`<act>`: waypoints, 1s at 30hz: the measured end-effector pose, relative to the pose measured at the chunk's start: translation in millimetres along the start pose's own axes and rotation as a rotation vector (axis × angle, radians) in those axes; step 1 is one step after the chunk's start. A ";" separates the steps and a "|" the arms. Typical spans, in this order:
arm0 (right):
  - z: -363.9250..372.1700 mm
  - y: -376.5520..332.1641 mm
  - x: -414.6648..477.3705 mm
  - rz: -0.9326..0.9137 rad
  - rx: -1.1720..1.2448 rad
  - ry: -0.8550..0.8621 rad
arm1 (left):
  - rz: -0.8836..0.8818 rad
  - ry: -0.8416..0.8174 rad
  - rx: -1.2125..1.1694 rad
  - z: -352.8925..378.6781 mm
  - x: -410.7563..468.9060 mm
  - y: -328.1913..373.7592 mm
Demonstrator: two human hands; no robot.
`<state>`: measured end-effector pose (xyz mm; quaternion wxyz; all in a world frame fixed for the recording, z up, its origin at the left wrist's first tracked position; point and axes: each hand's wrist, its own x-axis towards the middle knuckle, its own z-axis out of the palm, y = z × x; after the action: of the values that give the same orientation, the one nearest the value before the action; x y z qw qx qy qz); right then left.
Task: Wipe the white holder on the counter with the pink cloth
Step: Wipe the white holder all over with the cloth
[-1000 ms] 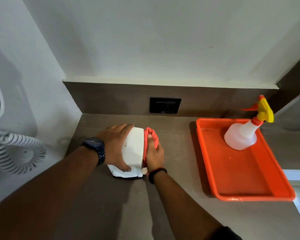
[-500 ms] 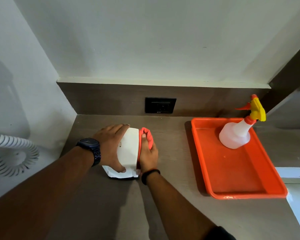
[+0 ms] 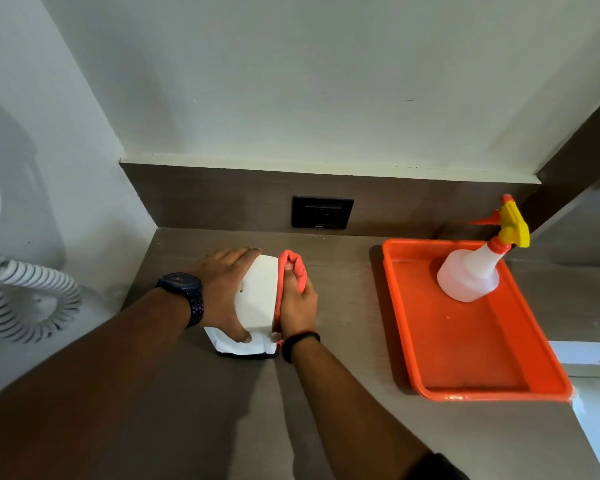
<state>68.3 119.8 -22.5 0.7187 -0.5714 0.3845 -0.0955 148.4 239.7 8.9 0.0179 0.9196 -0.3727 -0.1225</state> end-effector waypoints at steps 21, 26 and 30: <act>-0.9 22.3 -27.1 0.045 0.096 0.099 | -0.007 -0.009 -0.019 -1.8 1.3 0.6; 5.7 -6.4 -10.1 -0.136 -0.030 0.075 | 0.015 0.025 -0.054 -2.8 0.7 -1.8; 1.2 -7.2 7.2 -0.026 -0.078 0.032 | 0.001 0.015 -0.037 -2.8 -1.7 -0.6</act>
<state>76.2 114.1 -19.2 0.6882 -0.6025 0.3919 -0.0989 148.3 241.1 11.9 0.0377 0.9198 -0.3709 -0.1225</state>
